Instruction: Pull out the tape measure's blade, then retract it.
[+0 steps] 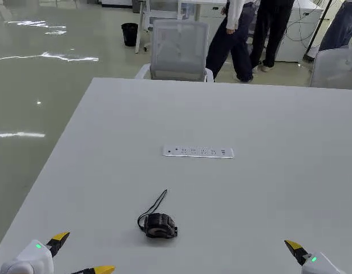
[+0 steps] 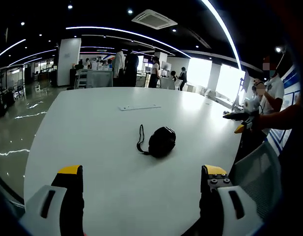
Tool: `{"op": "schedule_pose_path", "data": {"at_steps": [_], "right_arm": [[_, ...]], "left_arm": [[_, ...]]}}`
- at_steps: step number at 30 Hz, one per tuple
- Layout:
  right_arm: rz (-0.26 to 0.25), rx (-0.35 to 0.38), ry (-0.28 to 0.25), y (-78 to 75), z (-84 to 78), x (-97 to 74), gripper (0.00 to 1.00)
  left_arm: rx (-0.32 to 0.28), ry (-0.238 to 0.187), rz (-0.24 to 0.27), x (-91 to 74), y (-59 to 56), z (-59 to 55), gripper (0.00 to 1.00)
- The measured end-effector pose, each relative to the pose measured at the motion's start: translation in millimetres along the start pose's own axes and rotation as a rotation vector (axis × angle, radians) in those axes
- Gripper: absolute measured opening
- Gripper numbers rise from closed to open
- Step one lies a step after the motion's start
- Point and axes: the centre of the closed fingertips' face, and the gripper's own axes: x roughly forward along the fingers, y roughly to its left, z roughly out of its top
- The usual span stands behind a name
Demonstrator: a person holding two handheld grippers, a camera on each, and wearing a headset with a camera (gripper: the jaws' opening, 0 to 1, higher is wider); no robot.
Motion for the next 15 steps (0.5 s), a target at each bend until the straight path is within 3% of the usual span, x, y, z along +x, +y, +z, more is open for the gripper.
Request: {"op": "schedule_pose_path", "data": {"at_steps": [5,9,12,15], "right_arm": [[-0.041,-0.007,-0.024,-6.1,-6.3,-15.9,1.00],[-0.068,0.041,-0.014,-10.4,-24.3,-26.5,1.00],[-0.101,0.054,-0.046,-15.2,-27.7,-39.6,1.00],[-0.121,0.059,-0.021,-14.1,-36.2,-52.1,1.00]], "left_arm": [[-0.009,-0.004,0.022,-14.4,5.4,-8.9,0.99],[-0.015,0.017,0.023,-22.8,1.7,-18.8,0.99],[-0.038,-0.008,0.028,-31.4,-0.3,-17.4,0.99],[-0.041,-0.017,0.038,-37.5,0.1,-17.7,0.99]]}}
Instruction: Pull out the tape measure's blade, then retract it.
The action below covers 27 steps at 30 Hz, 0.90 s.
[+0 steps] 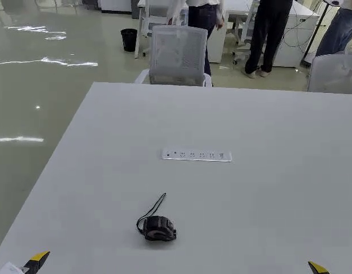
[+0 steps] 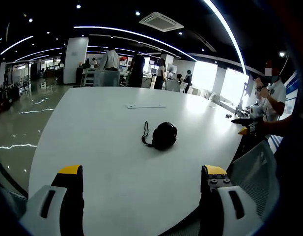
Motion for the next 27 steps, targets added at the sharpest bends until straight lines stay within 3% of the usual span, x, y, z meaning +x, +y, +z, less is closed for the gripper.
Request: {"op": "schedule_pose_path", "data": {"at_steps": [3,12,21,27], "right_arm": [[-0.001,0.003,0.025,-1.4,-10.8,-3.6,1.00],[-0.015,0.022,0.035,-1.3,-11.2,-5.2,1.00],[-0.009,0.023,0.045,3.0,-16.3,-5.6,1.00],[-0.013,0.027,0.043,-0.2,-16.9,-4.7,1.00]], "left_arm": [[0.013,0.018,-0.006,0.9,-1.1,-3.1,0.99],[0.019,0.027,-0.025,2.9,-4.2,-4.0,0.99],[0.018,0.016,-0.020,5.0,-4.3,5.2,0.99],[0.028,0.030,-0.040,13.2,-11.5,3.4,0.99]]}}
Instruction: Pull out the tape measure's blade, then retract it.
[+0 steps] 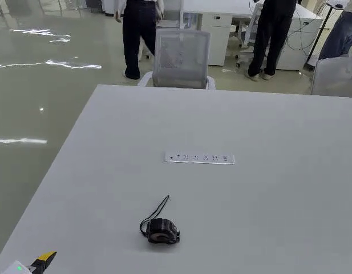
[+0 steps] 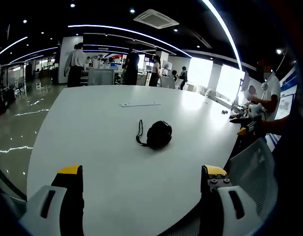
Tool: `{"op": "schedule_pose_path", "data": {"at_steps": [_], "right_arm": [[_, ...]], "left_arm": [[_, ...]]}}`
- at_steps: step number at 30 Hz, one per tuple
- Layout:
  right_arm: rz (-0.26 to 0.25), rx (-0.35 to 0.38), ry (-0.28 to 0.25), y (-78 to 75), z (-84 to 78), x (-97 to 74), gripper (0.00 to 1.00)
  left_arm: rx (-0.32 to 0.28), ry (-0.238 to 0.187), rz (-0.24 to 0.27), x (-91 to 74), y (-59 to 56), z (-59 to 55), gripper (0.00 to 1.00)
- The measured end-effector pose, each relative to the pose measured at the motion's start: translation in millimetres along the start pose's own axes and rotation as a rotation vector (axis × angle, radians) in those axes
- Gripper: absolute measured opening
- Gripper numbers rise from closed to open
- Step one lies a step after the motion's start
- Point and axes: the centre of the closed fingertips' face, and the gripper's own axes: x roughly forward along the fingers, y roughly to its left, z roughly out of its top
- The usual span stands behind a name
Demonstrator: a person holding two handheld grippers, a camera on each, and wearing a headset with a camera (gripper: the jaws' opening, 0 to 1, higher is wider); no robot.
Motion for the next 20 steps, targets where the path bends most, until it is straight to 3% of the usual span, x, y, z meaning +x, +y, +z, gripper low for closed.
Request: {"op": "schedule_pose_path", "data": {"at_steps": [20], "right_arm": [[-0.001,0.009,0.006,3.7,-0.5,6.3,1.00]], "left_arm": [[-0.018,-0.007,0.009,1.0,10.4,4.8,0.99]]}}
